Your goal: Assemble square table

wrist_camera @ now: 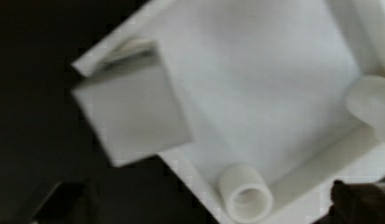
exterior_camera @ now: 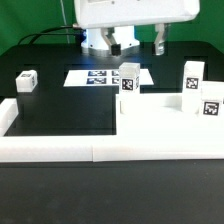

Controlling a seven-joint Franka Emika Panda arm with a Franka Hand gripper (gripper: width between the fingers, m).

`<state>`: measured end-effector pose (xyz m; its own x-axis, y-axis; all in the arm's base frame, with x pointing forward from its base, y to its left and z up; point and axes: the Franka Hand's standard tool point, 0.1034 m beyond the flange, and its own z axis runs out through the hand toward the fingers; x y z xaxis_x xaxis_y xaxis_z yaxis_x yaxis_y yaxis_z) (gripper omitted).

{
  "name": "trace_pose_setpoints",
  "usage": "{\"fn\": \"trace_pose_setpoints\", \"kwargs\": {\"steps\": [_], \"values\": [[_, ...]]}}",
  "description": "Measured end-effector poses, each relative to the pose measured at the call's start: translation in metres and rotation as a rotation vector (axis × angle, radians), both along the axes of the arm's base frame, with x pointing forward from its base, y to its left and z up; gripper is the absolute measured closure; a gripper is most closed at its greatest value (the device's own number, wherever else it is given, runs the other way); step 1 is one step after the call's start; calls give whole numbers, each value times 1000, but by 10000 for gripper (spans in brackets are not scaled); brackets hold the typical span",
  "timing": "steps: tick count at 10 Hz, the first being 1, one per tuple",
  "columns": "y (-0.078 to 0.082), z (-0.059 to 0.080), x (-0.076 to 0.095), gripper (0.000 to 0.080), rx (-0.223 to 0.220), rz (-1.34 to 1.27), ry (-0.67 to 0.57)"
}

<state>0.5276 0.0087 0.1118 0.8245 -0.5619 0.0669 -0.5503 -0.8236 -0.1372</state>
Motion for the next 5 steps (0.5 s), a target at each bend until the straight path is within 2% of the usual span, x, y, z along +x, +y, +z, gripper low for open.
{"fn": "trace_pose_setpoints", "kwargs": {"steps": [1,3,4,5], "values": [[-16,-5,-12,151,-33,143,-14],[-77,-15,-60,151,-112,440,-31],[-100,-16,-69,151,-128,523,-28],[-130,-19,-76,151,-155,658,-25]]}}
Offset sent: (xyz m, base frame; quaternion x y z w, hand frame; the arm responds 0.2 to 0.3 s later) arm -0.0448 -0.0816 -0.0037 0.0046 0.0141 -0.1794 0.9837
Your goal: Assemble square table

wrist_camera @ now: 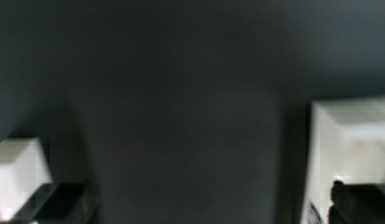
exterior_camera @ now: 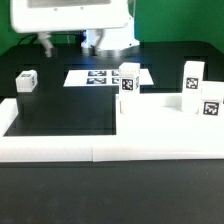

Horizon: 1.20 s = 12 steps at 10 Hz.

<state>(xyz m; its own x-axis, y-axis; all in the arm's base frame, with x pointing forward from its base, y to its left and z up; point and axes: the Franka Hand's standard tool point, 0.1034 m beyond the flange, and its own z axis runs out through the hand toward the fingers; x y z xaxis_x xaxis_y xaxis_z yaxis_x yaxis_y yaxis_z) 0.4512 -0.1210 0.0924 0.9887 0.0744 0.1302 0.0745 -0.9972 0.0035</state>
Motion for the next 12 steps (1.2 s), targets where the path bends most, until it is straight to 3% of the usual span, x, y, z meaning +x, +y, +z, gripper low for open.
{"fn": "trace_pose_setpoints", "kwargs": {"steps": [1,3,7,9,11,12], "values": [[-20,-3,-5,151,-17,65,5],[-15,-4,-4,151,-20,96,9],[-21,-5,-7,151,-18,76,12],[-63,-19,-36,151,-4,-3,61],[-109,-38,-66,151,-24,-11,99],[-110,-46,-71,151,15,-40,178]]}}
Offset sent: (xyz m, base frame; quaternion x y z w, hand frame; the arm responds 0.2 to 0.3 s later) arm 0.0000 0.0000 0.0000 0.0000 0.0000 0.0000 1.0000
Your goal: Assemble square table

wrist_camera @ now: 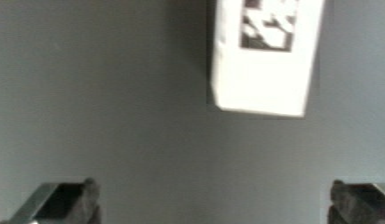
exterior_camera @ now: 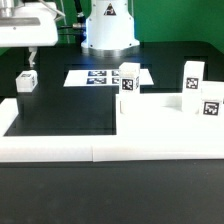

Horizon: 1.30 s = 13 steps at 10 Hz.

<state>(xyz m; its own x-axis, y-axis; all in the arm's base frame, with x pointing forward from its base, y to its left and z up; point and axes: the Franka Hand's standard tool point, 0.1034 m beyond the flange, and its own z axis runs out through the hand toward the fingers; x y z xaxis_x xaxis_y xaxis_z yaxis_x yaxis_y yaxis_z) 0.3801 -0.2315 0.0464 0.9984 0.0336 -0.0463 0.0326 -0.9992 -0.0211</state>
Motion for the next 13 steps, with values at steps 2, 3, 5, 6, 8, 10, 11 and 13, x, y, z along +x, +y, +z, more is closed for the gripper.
{"fn": "trace_pose_setpoints", "kwargs": {"steps": [2,3,5,6,8,10,11,13], "values": [[5,-11,-1,151,34,-113,209],[19,-3,10,151,53,-155,310],[30,-2,18,151,86,-143,381],[33,-2,11,151,102,-144,474],[33,-5,11,151,126,-128,583],[7,-8,9,151,81,-60,656],[9,-7,11,151,78,-55,654],[18,-11,10,151,68,-49,641]]}}
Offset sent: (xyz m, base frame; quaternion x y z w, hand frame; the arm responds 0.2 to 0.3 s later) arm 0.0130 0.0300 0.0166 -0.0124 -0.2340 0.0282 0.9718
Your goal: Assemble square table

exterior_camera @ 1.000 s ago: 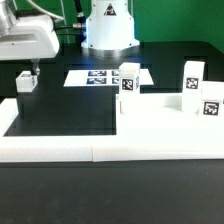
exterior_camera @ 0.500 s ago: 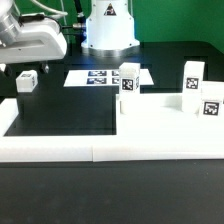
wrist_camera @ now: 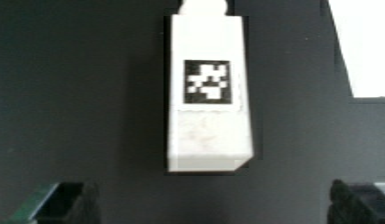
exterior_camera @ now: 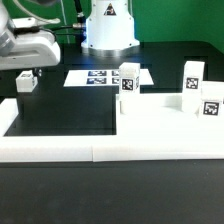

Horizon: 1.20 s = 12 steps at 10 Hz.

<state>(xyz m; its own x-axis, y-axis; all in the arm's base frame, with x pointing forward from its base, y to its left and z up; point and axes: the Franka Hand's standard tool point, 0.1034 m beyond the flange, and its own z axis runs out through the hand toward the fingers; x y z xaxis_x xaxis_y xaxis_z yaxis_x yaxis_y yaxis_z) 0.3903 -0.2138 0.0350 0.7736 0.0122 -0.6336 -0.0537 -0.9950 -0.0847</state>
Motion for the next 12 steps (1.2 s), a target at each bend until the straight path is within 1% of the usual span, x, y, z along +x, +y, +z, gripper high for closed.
{"fn": "trace_pose_setpoints", "kwargs": {"steps": [3,4,5,6,7,8,9,10,11,12], "values": [[-1,-2,-2,151,-1,2,6],[-6,-14,-13,151,0,-2,46],[-8,-19,-22,151,4,-11,84],[-6,-23,-32,151,1,-35,116],[3,-27,-47,151,-5,-59,155],[8,-25,-50,151,-9,-79,176],[7,-26,-49,151,-9,-77,173],[7,-26,-50,188,-9,-77,173],[7,-26,-50,188,-9,-77,173],[7,-26,-50,368,-9,-77,173]]}}
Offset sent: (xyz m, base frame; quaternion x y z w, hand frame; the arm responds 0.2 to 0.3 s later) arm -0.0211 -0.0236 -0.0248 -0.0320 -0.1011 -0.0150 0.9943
